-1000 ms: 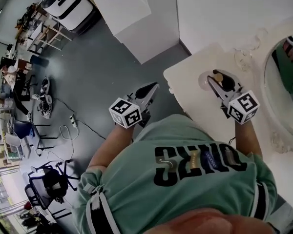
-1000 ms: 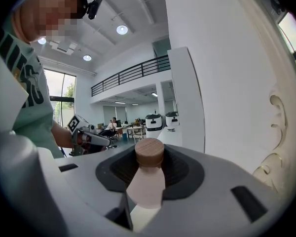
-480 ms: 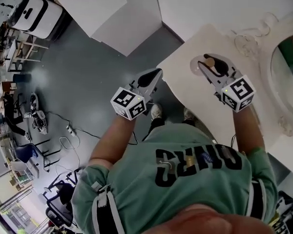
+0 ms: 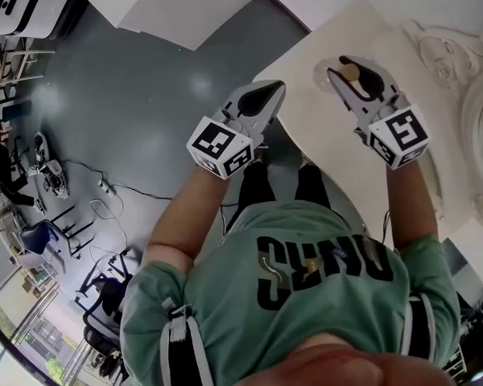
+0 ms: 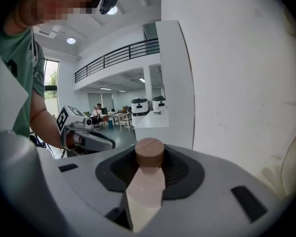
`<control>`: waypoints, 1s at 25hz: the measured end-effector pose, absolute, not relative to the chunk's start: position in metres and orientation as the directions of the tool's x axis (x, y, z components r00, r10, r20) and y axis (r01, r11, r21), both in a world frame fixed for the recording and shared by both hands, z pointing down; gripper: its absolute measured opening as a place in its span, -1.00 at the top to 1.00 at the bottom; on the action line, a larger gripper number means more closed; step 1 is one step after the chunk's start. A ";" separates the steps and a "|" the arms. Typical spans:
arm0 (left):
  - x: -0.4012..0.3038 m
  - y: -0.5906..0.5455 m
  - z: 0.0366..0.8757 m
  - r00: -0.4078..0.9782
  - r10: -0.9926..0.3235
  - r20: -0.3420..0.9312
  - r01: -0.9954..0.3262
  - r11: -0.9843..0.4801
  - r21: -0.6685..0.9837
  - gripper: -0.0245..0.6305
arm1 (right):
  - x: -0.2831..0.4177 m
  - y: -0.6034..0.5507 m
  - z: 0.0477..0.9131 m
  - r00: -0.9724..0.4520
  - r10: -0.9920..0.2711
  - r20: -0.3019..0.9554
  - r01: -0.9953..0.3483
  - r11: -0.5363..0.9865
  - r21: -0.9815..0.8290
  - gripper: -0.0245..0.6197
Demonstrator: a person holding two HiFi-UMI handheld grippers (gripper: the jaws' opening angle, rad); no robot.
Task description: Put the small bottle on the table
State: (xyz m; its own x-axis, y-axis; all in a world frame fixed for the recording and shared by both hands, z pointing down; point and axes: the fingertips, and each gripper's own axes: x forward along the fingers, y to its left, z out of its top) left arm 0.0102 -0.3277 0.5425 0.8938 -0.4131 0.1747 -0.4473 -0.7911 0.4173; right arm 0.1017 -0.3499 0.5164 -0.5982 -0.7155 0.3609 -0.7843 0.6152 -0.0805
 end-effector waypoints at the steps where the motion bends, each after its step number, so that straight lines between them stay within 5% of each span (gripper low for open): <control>1: 0.009 -0.327 0.551 0.894 -0.411 0.179 -0.447 -0.790 0.420 0.90 | 0.099 -0.352 0.525 -0.596 -0.716 0.363 -0.786 0.614 -0.079 0.55; 25: 0.015 -0.323 0.624 0.909 -0.371 0.188 -0.415 -0.786 0.459 0.90 | 0.082 -0.375 0.619 -0.565 -0.704 0.429 -0.795 0.605 -0.054 0.55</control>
